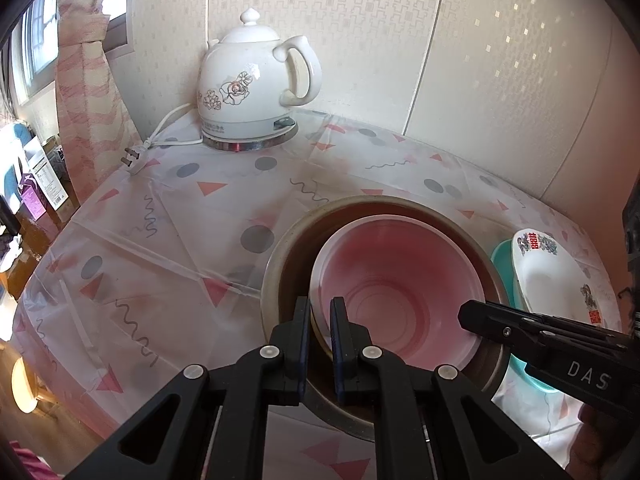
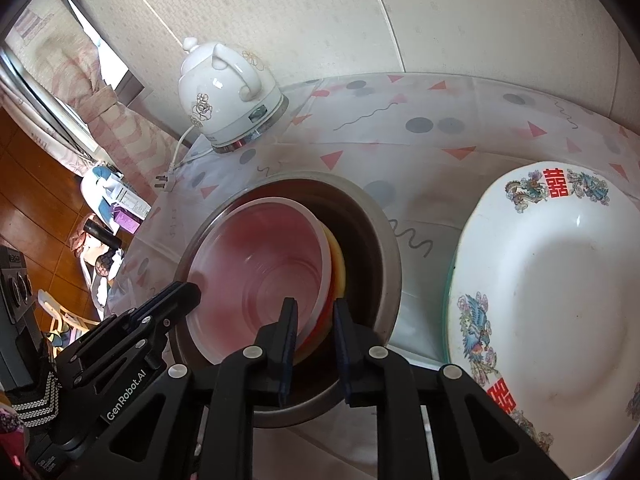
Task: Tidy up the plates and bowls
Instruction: 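Lower the red bowl into the steel bowl and open the right gripper, then move the right gripper to the steel bowl rim and grasp it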
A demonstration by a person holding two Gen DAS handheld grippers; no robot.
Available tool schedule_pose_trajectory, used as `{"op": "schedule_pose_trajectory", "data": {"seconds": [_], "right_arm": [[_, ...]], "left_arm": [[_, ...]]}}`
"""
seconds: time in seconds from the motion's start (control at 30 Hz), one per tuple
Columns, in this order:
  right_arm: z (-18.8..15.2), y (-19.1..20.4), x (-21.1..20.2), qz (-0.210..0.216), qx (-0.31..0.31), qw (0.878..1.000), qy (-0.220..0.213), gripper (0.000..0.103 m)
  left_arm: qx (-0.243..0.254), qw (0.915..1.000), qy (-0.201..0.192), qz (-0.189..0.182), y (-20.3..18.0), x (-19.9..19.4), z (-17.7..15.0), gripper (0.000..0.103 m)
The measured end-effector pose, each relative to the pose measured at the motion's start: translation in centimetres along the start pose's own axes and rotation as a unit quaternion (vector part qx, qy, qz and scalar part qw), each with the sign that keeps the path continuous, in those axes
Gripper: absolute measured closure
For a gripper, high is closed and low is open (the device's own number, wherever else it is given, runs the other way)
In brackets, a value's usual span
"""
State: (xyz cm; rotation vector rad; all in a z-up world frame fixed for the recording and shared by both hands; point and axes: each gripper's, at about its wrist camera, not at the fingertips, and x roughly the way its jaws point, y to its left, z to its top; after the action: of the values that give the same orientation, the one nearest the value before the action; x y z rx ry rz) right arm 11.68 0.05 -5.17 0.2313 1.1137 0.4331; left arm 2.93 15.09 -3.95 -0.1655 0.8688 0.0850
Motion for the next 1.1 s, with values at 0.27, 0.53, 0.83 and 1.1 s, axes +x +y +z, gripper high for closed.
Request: {"op": "schedule_pose_trajectory", "data": {"seconds": [0.27,0.53,0.83,1.1], "right_arm": [[-0.7,0.0,-1.1,-0.001,-0.002,1.000,-0.011,0.078],[-1.2,-0.4,-2.4,-0.005,0.001,1.000,-0.025,0.077],[-2.0,-1.2,-3.0,-0.011,0.007,1.000,-0.022,0.077],[-2.8,-1.6,-2.7,-0.012,0.007,1.000,-0.013,0.077]], "left_arm": [[0.002,1.0000,-0.005,0.001,0.0,-0.6,-0.1,0.093],[-0.003,0.9999,-0.011,0.001,0.2,-1.4,-0.2,0.092],[-0.008,0.9999,-0.013,0.001,0.5,-1.8,-0.4,0.092],[-0.014,0.9999,-0.009,0.002,0.3,-1.8,-0.7,0.092]]}}
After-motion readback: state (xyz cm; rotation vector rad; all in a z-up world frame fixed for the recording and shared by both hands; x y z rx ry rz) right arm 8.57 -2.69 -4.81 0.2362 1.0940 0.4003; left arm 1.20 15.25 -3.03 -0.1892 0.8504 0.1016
